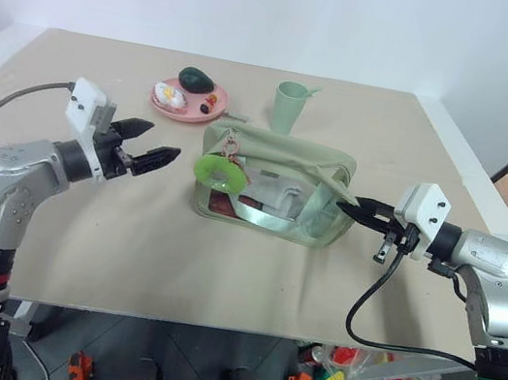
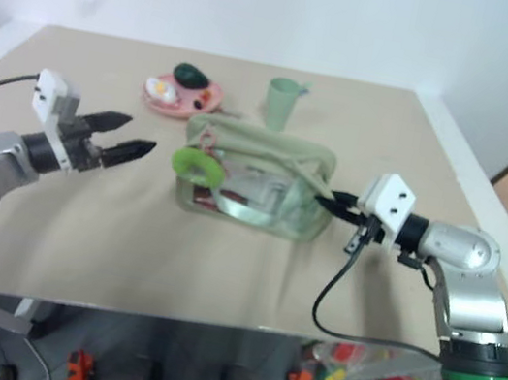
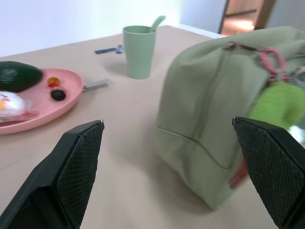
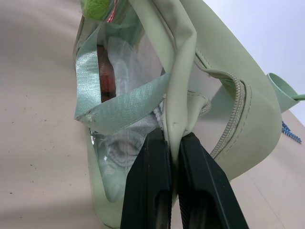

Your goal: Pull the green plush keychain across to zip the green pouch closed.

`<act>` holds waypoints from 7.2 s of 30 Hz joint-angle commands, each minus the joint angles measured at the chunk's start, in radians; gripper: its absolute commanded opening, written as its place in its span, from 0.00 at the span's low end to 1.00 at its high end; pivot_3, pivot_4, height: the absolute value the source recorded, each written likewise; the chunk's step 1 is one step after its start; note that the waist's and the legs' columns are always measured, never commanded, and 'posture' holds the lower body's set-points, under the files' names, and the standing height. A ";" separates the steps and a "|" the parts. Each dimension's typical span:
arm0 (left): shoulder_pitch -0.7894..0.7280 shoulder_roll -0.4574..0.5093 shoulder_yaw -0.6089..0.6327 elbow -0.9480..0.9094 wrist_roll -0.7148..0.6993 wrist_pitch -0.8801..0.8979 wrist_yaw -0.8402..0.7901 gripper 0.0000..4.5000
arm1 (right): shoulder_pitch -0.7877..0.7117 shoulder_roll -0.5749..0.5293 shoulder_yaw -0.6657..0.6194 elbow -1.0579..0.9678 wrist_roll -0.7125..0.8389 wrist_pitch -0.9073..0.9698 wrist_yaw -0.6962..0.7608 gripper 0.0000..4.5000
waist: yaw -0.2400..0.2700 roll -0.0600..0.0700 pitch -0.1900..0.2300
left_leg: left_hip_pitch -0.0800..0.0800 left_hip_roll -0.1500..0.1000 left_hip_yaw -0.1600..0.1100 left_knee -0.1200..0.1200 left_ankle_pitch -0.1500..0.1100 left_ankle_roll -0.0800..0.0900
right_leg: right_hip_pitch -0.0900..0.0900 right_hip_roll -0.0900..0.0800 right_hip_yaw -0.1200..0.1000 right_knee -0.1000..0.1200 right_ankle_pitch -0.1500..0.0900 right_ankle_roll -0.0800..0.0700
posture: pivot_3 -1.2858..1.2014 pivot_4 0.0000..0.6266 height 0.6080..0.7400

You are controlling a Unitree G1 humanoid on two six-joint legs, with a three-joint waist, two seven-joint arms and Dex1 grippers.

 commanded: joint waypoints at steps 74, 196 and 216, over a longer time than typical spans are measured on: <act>-0.125 -0.106 -0.162 0.016 0.049 -0.042 -0.096 0.00 | -0.058 -0.137 -0.100 -0.090 0.063 0.198 -0.021 0.98 | 0.001 0.000 0.000 | -0.001 -0.001 -0.001 0.000 0.000 0.000 | -0.001 0.000 0.000 0.000 0.000 0.001 | 0.52 0.24 1.00; -0.002 -0.202 -0.191 -0.192 0.092 -0.038 0.213 0.00 | -0.261 -0.263 -0.107 0.161 0.069 0.389 -0.053 0.01 | 0.003 0.001 0.000 | -0.010 -0.002 -0.008 -0.001 0.001 0.002 | -0.005 -0.001 -0.006 -0.003 0.000 0.000 | 0.52 0.24 1.00; -0.009 -0.214 -0.200 -0.195 0.096 -0.035 0.217 0.00 | 0.057 -0.270 0.057 -0.075 -0.127 0.439 -0.128 0.01 | 0.003 0.001 0.000 | -0.008 -0.002 -0.008 0.001 0.001 0.001 | -0.003 -0.001 -0.005 -0.003 0.001 0.002 | 0.52 0.24 1.00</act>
